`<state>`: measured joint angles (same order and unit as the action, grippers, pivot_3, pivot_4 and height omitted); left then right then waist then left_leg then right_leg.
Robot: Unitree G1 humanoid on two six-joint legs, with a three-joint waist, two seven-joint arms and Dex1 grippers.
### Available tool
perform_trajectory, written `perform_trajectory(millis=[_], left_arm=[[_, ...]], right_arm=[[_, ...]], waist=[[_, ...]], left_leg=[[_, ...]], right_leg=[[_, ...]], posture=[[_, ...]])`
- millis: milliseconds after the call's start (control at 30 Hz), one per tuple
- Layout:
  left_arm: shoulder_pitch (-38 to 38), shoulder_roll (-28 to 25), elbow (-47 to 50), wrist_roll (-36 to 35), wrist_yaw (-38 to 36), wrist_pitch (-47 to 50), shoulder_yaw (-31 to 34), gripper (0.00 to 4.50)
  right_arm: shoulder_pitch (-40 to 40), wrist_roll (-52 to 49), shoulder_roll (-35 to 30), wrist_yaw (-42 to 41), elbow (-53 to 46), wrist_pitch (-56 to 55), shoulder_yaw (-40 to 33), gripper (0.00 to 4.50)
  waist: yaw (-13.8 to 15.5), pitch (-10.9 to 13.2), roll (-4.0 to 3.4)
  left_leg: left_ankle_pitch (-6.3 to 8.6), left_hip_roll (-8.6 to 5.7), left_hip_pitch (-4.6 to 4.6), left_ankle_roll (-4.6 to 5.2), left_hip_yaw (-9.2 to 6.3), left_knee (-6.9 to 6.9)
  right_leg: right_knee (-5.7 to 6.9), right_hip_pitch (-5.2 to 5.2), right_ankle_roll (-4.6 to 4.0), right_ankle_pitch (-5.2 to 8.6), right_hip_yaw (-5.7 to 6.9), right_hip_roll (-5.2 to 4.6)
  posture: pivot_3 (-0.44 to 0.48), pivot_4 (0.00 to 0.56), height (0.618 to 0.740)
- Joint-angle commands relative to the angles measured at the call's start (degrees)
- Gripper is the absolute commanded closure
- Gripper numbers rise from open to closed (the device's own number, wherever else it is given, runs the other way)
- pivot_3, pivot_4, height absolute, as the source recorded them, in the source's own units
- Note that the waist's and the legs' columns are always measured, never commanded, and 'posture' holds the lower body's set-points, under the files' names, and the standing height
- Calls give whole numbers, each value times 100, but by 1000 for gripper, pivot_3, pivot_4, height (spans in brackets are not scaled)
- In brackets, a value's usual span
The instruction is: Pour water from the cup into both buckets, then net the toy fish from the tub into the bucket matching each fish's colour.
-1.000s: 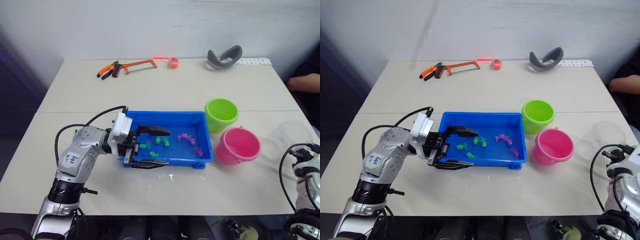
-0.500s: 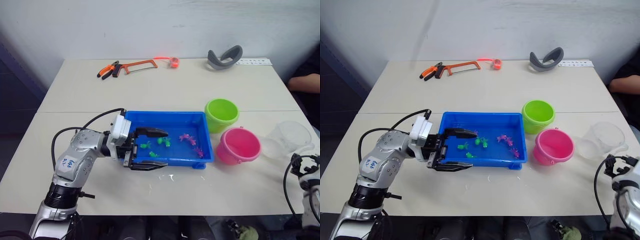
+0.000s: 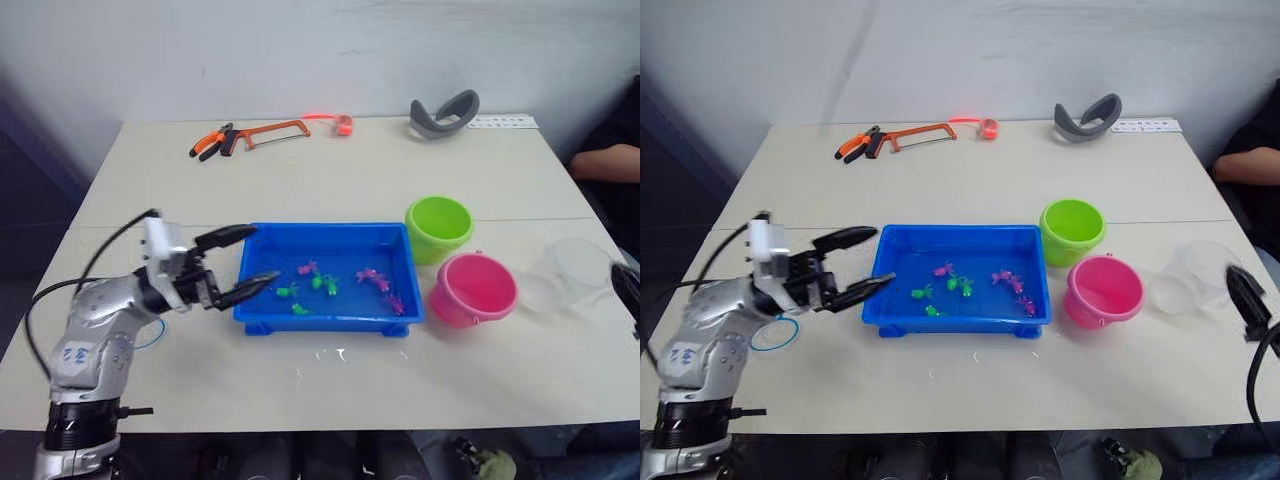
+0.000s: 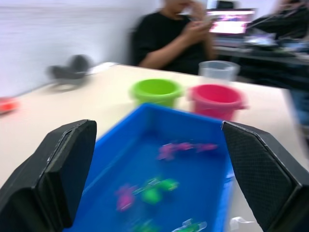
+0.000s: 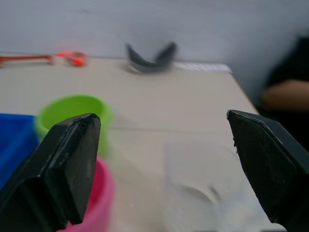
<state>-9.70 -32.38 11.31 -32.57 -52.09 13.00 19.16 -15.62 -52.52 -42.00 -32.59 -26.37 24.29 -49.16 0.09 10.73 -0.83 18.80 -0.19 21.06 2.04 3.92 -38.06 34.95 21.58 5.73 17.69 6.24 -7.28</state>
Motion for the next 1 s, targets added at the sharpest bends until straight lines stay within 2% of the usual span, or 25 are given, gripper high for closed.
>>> perform_trajectory(millis=[33,133,233,300,367,433,500,600,733,867,1000], left_arm=[[337,-127,-218,154,380,-464,808,0],[784,-269,-355,320,652,-626,1425,0],[1271,-258,-370,134,906,-476,2152,0],[1753,-145,-377,110,981,-556,2575,0],[2389,69,-344,179,1020,-674,2974,0],[3092,543,-353,309,1345,-779,3482,0],[3479,834,-393,300,1572,-817,3735,0],[3889,1125,-392,249,1725,-863,3800,0],[4112,1202,-377,307,2040,-628,3655,0],[3925,928,77,428,2426,-7,3190,0],[3466,476,704,291,3091,1375,2640,0]], right_arm=[[294,14,-287,-458,-225,63,616,44],[918,188,-200,-436,-176,-124,1281,44],[1147,690,-269,-1093,-125,-521,2047,44],[1257,907,-60,-1707,-20,-1051,2437,44],[1334,992,-15,-2479,101,-1424,2833,44],[1333,1468,-26,-3191,419,-2168,3305,44],[1406,1670,98,-3487,652,-2548,3508,44],[1616,1803,318,-3773,1008,-3030,3686,44],[1693,1884,475,-4012,1239,-3352,3835,44],[1664,1833,502,-3917,1141,-3251,3888,44],[1724,1780,413,-3755,860,-2934,3994,44]], waist=[[10,3,18],[20,8,32],[68,12,44],[81,12,46],[76,11,49],[73,11,51],[46,10,63],[81,17,129],[158,14,135],[154,15,134],[127,15,133]], left_leg=[[1,1,0,-1,-2,0],[2,1,8,0,-6,0],[5,-3,16,6,-10,-3],[10,-9,19,16,-8,-8],[14,-9,20,19,-6,-8],[20,-7,19,16,-6,-7],[29,-6,20,19,-4,-5],[43,-4,15,25,-5,-11],[61,-4,11,-3,-10,-19],[63,-4,13,-8,-13,-16],[62,-2,14,-9,-13,-14]], right_leg=[[0,0,0,0,2,0],[1,0,0,0,10,-2],[2,-1,0,0,21,-12],[-2,-1,6,-4,24,-20],[-10,-1,10,-5,24,-22],[-16,-2,10,-5,24,-20],[-25,-5,12,-4,28,-19],[-57,-15,17,-7,35,-21],[-51,-14,10,-12,29,-31],[-51,-9,5,-10,28,-34],[-48,-6,2,-8,29,-34]], posture=[[0,150,740],[0,150,740],[0,150,740],[0,150,740],[0,150,740],[0,150,740],[0,150,740],[0,150,740],[0,150,740],[0,150,740],[0,150,740]])
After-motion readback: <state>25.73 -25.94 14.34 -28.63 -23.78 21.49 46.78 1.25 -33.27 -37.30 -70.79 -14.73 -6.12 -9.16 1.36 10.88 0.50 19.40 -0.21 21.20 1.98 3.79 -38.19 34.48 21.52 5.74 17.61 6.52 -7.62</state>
